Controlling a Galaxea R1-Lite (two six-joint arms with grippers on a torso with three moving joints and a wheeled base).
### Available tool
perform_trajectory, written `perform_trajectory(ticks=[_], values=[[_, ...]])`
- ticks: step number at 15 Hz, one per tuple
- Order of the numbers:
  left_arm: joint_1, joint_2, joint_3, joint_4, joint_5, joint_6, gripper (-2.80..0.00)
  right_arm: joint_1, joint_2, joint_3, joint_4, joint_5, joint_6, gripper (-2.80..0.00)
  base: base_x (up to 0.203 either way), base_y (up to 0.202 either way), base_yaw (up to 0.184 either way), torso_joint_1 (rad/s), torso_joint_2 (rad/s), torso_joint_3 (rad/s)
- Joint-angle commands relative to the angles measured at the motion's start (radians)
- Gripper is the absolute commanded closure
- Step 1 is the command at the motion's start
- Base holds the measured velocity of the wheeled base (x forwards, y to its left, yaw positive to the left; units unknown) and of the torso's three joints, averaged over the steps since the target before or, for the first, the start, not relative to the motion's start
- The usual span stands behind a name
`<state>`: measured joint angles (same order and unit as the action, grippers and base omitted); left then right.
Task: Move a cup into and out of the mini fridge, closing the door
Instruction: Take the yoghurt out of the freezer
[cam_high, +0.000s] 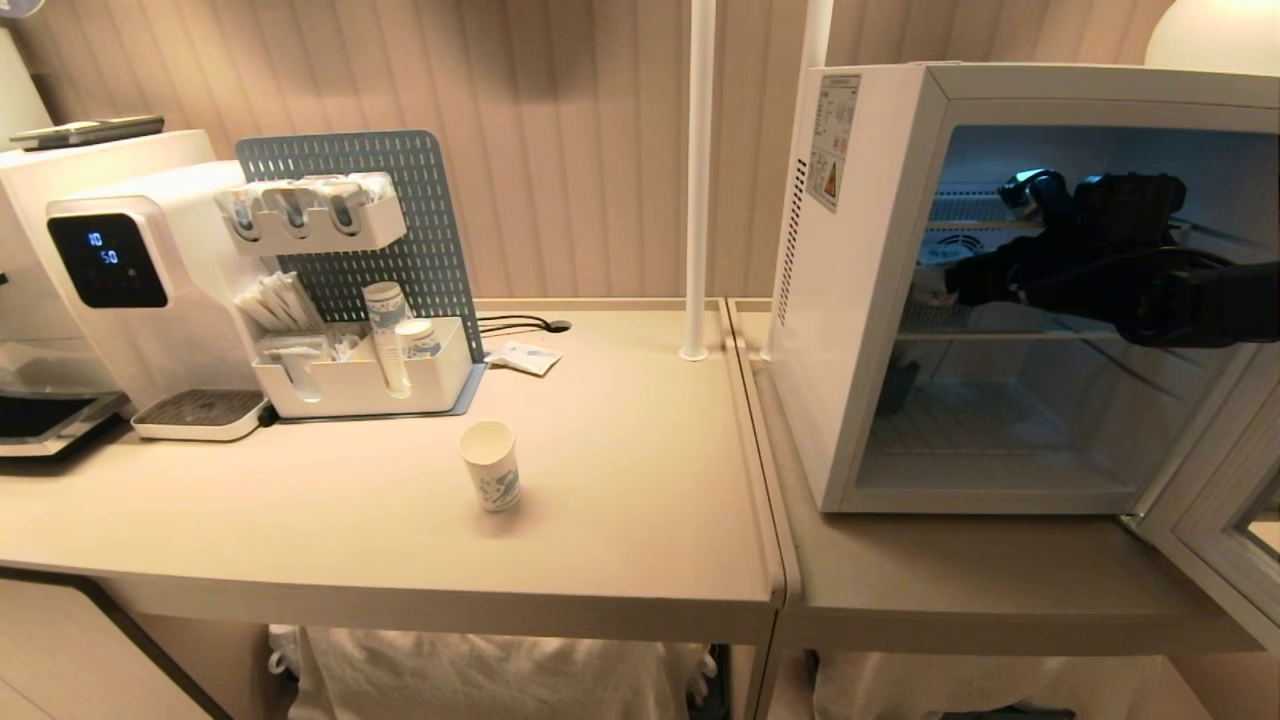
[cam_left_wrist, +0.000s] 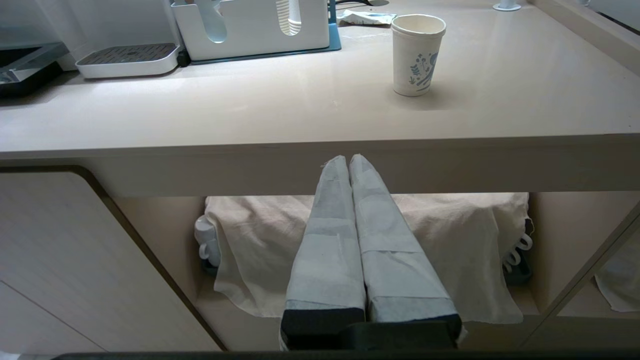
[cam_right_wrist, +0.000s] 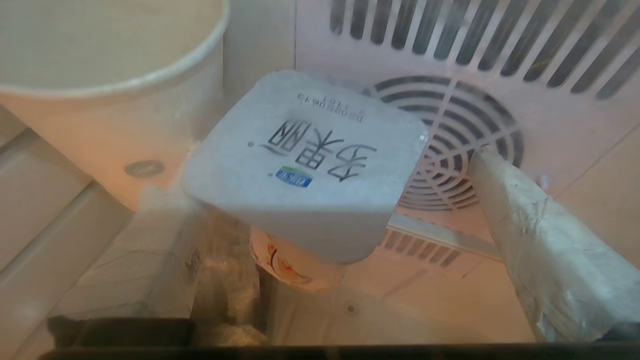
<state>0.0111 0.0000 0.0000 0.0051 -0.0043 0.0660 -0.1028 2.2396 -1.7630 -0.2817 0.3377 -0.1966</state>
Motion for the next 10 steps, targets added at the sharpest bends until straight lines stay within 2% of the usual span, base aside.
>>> perform_trajectory(ticks=[1,10], values=[[0.0,0.0,0.0,0.0,0.0,0.0,0.0,0.0,0.018,-0.012,-0.002,0.001,-0.001,-2.8,0.0,0.0,0.0,0.0,0.0,0.0],[0.001,0.0,0.0,0.0,0.0,0.0,0.0,0.0,0.017,-0.005,0.011,0.003,-0.007,-2.8,0.0,0.0,0.0,0.0,0.0,0.0]])
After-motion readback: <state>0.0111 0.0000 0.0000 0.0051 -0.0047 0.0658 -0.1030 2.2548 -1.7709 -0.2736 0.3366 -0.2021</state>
